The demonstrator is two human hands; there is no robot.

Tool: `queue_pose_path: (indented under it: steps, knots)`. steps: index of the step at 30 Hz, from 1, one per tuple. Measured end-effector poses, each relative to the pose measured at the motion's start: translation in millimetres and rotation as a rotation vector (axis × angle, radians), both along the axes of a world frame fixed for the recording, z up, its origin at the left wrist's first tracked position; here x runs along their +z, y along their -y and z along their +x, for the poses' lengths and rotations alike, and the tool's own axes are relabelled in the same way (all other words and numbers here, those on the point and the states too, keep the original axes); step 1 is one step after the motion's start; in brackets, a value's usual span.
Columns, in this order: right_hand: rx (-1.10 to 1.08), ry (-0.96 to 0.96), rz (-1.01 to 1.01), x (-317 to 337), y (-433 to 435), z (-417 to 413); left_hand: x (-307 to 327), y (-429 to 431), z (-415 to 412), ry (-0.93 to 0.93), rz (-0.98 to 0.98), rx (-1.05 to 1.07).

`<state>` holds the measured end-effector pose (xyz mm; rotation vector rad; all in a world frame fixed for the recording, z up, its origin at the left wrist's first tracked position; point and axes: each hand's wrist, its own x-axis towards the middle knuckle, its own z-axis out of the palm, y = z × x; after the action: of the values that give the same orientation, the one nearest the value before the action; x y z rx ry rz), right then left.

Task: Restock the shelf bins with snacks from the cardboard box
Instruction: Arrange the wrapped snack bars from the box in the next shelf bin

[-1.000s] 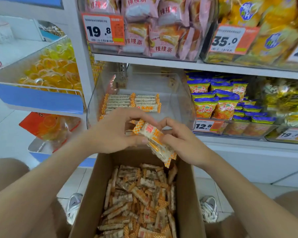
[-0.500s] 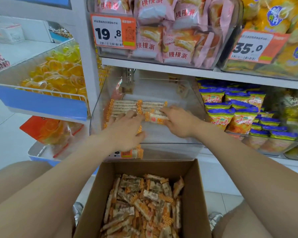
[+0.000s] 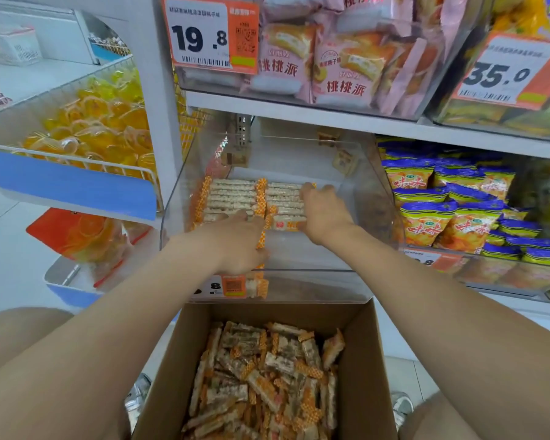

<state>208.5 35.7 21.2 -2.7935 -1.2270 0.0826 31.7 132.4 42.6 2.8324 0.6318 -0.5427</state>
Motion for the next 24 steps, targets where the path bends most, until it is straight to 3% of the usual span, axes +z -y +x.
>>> queue_pose_path:
  steps: [5, 11, 14, 17, 19, 24]
  knots:
    - [-0.013, -0.22, 0.186, 7, 1, 2, -1, 0, -1, 0.022, -0.01, -0.001]
    - [-0.011, -0.283, 0.152, 7, 5, -4, 2, 2, -1, 0.021, -0.016, -0.008]
    - [-0.002, -0.217, 0.109, 4, 8, -7, 5, 4, -2, 0.041, -0.002, -0.006]
    - [0.039, 0.016, 0.035, 18, 18, -11, 11, 8, -7, 0.092, 0.05, 0.003]
    - [0.12, 0.077, 0.093, 34, 29, -15, 16, 12, -11, 0.183, 0.111, 0.007]
    - [0.315, -0.081, 0.36, 61, 73, -58, 25, 32, -30, 0.658, 0.083, -0.022]
